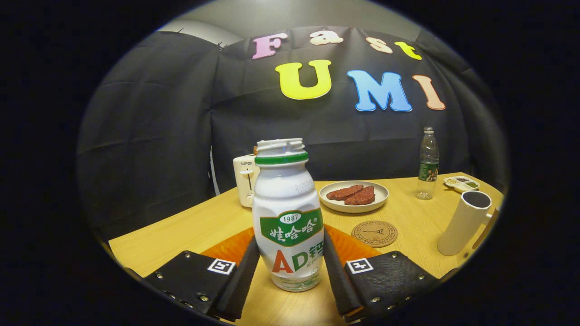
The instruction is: Take the bottle from table, then pour the juice into the cup, finally place the bottle on the coaster
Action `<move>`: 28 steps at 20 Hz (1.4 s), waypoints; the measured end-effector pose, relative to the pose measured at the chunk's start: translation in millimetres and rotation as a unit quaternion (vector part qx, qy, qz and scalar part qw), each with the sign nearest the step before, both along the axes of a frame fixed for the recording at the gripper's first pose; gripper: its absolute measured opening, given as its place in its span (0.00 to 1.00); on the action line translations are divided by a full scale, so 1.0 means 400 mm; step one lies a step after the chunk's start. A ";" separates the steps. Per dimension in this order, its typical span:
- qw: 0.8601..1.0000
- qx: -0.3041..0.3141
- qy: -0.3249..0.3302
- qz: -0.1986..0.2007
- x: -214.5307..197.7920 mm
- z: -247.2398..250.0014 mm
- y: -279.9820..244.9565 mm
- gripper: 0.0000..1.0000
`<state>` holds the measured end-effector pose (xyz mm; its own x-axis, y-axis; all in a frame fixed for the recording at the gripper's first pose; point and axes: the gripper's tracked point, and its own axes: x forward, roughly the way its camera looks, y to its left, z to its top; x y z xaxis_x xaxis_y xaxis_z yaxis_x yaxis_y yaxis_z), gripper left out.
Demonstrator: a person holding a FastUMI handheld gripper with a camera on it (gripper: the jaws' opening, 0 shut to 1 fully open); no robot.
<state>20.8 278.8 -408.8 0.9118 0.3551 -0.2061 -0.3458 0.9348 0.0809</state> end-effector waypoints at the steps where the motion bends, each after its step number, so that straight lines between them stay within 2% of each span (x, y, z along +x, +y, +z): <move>1: 1.000 -0.001 0.008 -0.003 0.004 0.000 -0.002 0.72; 5: 0.999 0.024 0.028 -0.027 -0.005 0.045 -0.045 0.65; 8: 0.996 0.066 0.043 -0.036 -0.011 0.093 -0.063 0.65; 12: 0.987 0.123 0.079 -0.071 -0.009 0.129 -0.123 0.64; 17: 0.964 0.217 0.113 -0.105 0.008 0.157 -0.184 0.64; 23: 0.928 0.306 0.150 -0.151 0.031 0.139 -0.254 0.64; 28: 0.896 0.375 0.179 -0.158 0.034 0.131 -0.268 0.64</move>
